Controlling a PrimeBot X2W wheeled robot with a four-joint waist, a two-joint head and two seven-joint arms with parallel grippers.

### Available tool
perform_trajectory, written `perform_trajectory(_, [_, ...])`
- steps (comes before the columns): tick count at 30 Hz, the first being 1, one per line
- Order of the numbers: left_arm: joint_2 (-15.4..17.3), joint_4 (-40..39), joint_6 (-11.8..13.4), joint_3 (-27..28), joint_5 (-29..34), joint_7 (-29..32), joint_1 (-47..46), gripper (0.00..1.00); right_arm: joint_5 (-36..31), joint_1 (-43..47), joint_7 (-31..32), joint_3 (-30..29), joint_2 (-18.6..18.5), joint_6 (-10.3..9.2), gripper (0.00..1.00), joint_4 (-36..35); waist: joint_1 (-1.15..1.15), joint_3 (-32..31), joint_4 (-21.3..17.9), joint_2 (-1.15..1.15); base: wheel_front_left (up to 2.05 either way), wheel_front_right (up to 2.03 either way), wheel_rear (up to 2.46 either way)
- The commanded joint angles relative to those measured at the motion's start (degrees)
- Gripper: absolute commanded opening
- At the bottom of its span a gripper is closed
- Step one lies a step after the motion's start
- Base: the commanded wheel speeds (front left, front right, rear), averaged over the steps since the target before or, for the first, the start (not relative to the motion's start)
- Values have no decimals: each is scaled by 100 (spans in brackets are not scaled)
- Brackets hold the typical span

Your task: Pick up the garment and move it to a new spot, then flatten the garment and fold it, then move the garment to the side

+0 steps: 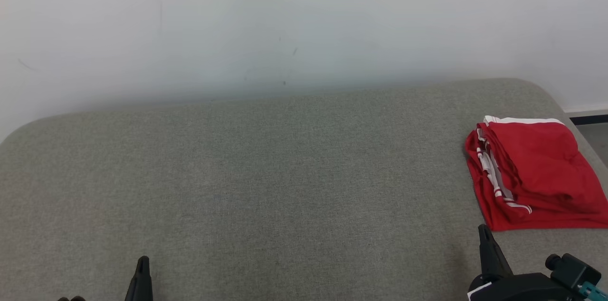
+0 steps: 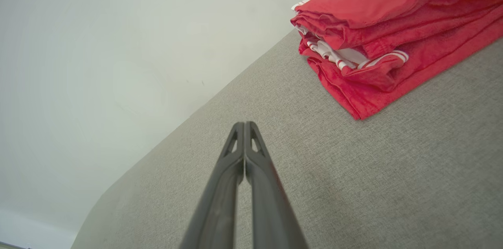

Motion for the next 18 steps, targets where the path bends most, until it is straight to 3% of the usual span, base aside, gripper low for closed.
perform_trajectory(1, [25,-55,-28,39,-208,53,-152,0,233,-132,44,-40,-2,-4,0,-105,0,6,5,0,0,0,0])
perform_trajectory(18, [31,-7,-160,126,-1404,369,-330,0,1524,-192,344,-171,-1,-6,0,-223,0,68,52,0,0,0,0])
